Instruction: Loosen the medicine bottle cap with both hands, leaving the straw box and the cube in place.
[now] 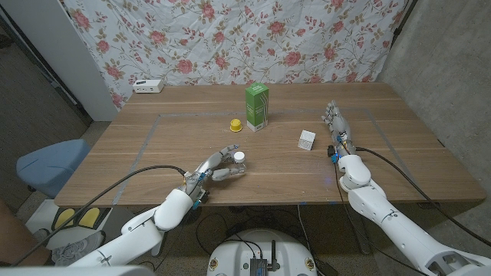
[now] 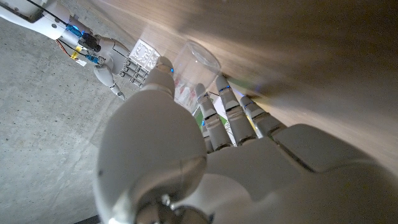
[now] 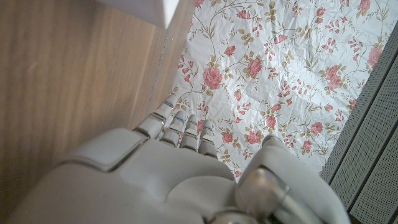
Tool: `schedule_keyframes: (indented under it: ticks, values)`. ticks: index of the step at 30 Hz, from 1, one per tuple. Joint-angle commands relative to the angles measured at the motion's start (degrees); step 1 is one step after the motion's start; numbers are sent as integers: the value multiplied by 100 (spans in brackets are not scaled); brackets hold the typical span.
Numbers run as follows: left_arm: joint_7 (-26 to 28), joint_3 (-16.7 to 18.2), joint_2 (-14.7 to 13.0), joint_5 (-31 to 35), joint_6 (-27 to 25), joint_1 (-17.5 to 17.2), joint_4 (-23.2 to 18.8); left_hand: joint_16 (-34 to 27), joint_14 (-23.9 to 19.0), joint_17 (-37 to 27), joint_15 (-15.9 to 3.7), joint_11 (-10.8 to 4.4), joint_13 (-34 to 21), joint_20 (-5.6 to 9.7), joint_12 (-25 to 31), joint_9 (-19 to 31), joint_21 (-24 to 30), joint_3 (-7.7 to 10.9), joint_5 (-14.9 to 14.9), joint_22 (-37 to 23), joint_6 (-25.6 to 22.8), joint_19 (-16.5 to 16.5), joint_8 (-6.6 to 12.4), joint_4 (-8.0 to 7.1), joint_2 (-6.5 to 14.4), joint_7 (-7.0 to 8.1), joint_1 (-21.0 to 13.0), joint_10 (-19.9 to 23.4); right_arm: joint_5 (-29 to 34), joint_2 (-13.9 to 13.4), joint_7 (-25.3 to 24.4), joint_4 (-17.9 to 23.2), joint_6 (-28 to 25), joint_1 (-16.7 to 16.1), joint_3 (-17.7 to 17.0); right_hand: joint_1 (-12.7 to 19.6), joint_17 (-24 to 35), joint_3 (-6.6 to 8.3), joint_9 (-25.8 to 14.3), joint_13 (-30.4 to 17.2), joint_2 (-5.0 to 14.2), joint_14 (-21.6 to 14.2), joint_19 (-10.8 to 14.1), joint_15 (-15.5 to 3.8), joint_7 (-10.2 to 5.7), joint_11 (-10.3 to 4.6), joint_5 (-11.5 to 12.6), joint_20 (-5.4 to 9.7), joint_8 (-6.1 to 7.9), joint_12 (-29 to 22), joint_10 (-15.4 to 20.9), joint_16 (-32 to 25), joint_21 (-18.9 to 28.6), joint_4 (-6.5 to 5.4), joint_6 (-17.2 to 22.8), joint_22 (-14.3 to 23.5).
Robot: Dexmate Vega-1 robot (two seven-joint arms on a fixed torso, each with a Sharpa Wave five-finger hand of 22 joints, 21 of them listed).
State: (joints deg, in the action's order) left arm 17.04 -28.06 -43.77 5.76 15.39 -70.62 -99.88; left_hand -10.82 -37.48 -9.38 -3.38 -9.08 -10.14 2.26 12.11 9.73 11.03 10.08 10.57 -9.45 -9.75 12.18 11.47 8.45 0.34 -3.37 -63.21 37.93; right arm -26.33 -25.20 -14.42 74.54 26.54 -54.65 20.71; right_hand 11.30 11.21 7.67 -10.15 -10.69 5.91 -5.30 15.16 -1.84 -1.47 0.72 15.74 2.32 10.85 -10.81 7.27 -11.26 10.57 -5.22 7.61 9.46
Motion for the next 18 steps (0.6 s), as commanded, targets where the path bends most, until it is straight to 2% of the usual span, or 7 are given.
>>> schedule_keyframes:
  ticks: [1,7,13,18]
  values:
    - [190,40,-6,64,-107,-60,-39,-33,-81,-17,-864,23,-3,909,16,27,11,6,-18,-13,-73,71,-25,-12,4,-9,-63,72,31,42,-37,-26,-24,27,24,-28,5,9,-18,-9,-10,-25,58,-16,-20,-25,50,273,9,-27,38,-16,22,23,15,9]
    - [270,45,27,109,-76,-44,9,-30,-199,-11,-871,20,-6,919,29,28,21,44,-10,-14,-176,149,-19,-6,69,-21,-125,193,43,54,-65,-32,-38,35,30,-29,4,8,-18,-9,-9,-23,62,-16,-21,-14,52,272,10,-29,43,-14,23,24,18,9]
    - [327,54,48,141,-11,-24,61,5,-361,7,-853,36,-6,930,34,28,35,121,-8,-14,-317,275,-17,-7,151,-176,-177,345,52,66,-76,-50,-31,48,35,-29,4,8,-18,-9,-8,-26,66,-16,-24,-9,54,270,10,-30,48,-15,23,25,21,9]
    - [333,68,41,143,32,-21,67,17,-412,9,-859,11,-5,940,33,28,34,148,-12,-14,-358,310,-20,0,167,-187,-200,392,51,64,-61,-60,-50,66,45,-30,4,8,-18,-9,-7,-30,67,-20,-26,-24,56,271,9,-31,53,-17,23,26,22,9]
